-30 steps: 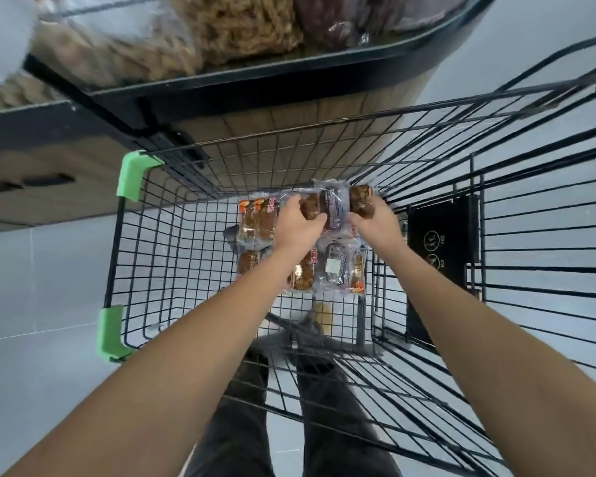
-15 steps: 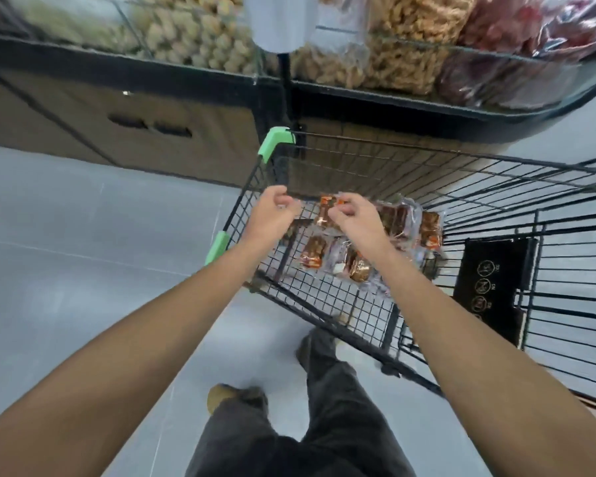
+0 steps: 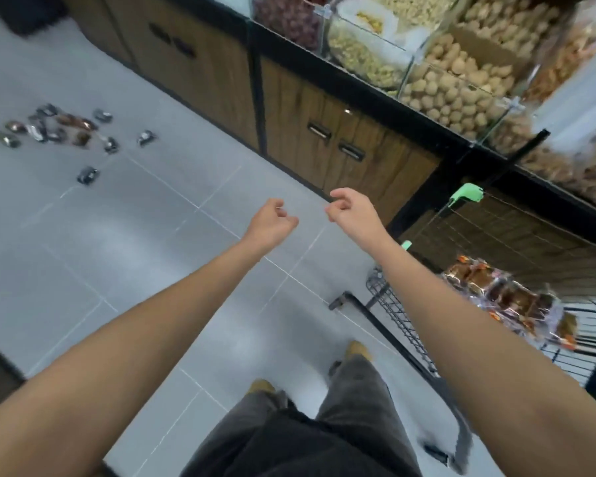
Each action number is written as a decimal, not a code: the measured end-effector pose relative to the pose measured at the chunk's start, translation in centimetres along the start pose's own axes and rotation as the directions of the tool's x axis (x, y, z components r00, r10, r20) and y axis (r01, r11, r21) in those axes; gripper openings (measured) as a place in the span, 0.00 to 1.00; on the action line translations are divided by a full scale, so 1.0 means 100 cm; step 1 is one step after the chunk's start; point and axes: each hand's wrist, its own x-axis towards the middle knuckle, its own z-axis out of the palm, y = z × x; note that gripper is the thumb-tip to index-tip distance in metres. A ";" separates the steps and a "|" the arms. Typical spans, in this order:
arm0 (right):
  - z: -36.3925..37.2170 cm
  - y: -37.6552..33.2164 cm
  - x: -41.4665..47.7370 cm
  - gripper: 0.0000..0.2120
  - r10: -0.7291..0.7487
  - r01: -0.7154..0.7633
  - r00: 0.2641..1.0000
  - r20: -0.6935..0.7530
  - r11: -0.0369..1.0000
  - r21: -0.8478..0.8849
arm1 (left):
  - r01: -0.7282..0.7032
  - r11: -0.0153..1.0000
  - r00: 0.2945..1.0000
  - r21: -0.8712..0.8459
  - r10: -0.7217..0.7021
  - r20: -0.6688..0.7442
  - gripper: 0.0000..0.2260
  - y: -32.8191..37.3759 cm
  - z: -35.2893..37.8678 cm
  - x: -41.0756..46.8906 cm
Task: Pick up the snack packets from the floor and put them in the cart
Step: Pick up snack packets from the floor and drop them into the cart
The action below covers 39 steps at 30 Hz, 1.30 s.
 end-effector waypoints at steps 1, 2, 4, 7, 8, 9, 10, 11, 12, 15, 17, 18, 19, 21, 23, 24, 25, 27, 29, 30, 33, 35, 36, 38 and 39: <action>0.021 -0.017 0.003 0.16 -0.018 0.018 0.999 0.030 1.000 -0.003 | 0.008 1.000 1.000 -0.014 -0.008 -0.027 0.24 -0.009 -0.024 0.003; 0.041 -0.032 0.007 0.15 -0.035 0.036 0.998 0.056 0.999 -0.014 | 0.017 0.999 0.998 -0.034 -0.019 -0.057 0.24 -0.017 -0.046 0.006; 0.081 -0.061 0.013 0.14 -0.073 0.077 0.991 0.114 0.997 -0.024 | 0.036 0.997 0.991 -0.068 -0.044 -0.125 0.24 -0.034 -0.088 0.011; 0.135 -0.099 0.028 0.15 -0.113 0.121 0.974 0.197 0.992 -0.031 | 0.057 0.993 0.979 -0.100 -0.075 -0.188 0.23 -0.053 -0.142 0.021; 0.154 -0.112 0.036 0.15 -0.126 0.137 0.965 0.229 0.990 -0.032 | 0.067 0.992 0.972 -0.111 -0.090 -0.217 0.23 -0.060 -0.161 0.025; 0.173 -0.124 0.045 0.15 -0.140 0.156 0.956 0.258 0.987 -0.041 | 0.077 0.989 0.962 -0.125 -0.106 -0.250 0.23 -0.067 -0.180 0.031; 0.191 -0.136 0.053 0.15 -0.153 0.173 0.947 0.284 0.984 -0.048 | 0.088 0.987 0.953 -0.137 -0.124 -0.277 0.23 -0.072 -0.198 0.037; 0.209 -0.148 0.063 0.15 -0.163 0.189 0.936 0.310 0.981 -0.053 | 0.099 0.984 0.945 -0.149 -0.140 -0.297 0.24 -0.078 -0.217 0.044; 0.227 -0.159 0.076 0.15 -0.168 0.198 0.926 0.338 0.979 -0.056 | 0.110 0.981 0.939 -0.158 -0.155 -0.307 0.24 -0.082 -0.236 0.052; 0.280 -0.193 0.118 0.16 -0.179 0.230 0.894 0.410 0.970 -0.079 | 0.141 0.972 0.925 -0.189 -0.198 -0.326 0.25 -0.094 -0.295 0.079; 0.315 -0.220 0.148 0.16 -0.186 0.245 0.873 0.451 0.966 -0.076 | 0.167 0.965 0.910 -0.203 -0.230 -0.345 0.26 -0.101 -0.335 0.098; 0.333 -0.235 0.161 0.16 -0.188 0.250 0.862 0.471 0.965 -0.073 | 0.181 0.962 0.903 -0.206 -0.246 -0.353 0.26 -0.103 -0.354 0.107; 0.349 -0.249 0.173 0.16 -0.187 0.255 0.851 0.491 0.964 -0.076 | 0.195 0.957 0.896 -0.217 -0.263 -0.357 0.26 -0.106 -0.373 0.117; 0.381 -0.275 0.195 0.17 -0.180 0.268 0.821 0.541 0.959 -0.089 | 0.207 0.945 0.876 -0.253 -0.294 -0.383 0.27 -0.110 -0.407 0.134; 0.414 -0.299 0.215 0.16 -0.179 0.282 0.797 0.577 0.955 -0.095 | 0.206 0.934 0.847 -0.292 -0.319 -0.424 0.26 -0.115 -0.439 0.147; 0.430 -0.310 0.224 0.16 -0.179 0.288 0.787 0.590 0.953 -0.096 | 0.207 0.929 0.834 -0.307 -0.332 -0.440 0.26 -0.119 -0.453 0.152; 0.446 -0.321 0.231 0.16 -0.180 0.298 0.777 0.603 0.949 -0.101 | 0.209 0.923 0.822 -0.322 -0.345 -0.454 0.26 -0.123 -0.467 0.157; 0.476 -0.341 0.244 0.16 -0.183 0.320 0.748 0.638 0.942 -0.105 | 0.209 0.915 0.798 -0.345 -0.364 -0.481 0.25 -0.131 -0.495 0.166; 0.505 -0.361 0.255 0.17 -0.183 0.343 0.714 0.676 0.933 -0.109 | 0.205 0.904 0.769 -0.375 -0.386 -0.510 0.25 -0.140 -0.526 0.175; 0.519 -0.370 0.260 0.16 -0.185 0.355 0.698 0.691 0.928 -0.110 | 0.204 0.897 0.755 -0.391 -0.399 -0.520 0.25 -0.145 -0.541 0.180; 0.563 -0.400 0.272 0.16 -0.185 0.379 0.658 0.730 0.919 -0.110 | 0.220 0.878 0.722 -0.425 -0.440 -0.534 0.25 -0.165 -0.585 0.194; 0.594 -0.421 0.282 0.16 -0.183 0.392 0.644 0.743 0.913 -0.115 | 0.228 0.872 0.712 -0.433 -0.452 -0.537 0.25 -0.182 -0.619 0.207; 0.611 -0.431 0.288 0.16 -0.184 0.395 0.643 0.743 0.911 -0.116 | 0.232 0.871 0.711 -0.434 -0.456 -0.535 0.26 -0.189 -0.637 0.214; 0.647 -0.452 0.299 0.16 -0.186 0.402 0.646 0.740 0.908 -0.122 | 0.235 0.870 0.718 -0.434 -0.456 -0.526 0.26 -0.204 -0.675 0.229; 0.665 -0.464 0.304 0.15 -0.185 0.401 0.652 0.735 0.907 -0.127 | 0.236 0.872 0.726 -0.429 -0.452 -0.519 0.26 -0.212 -0.695 0.237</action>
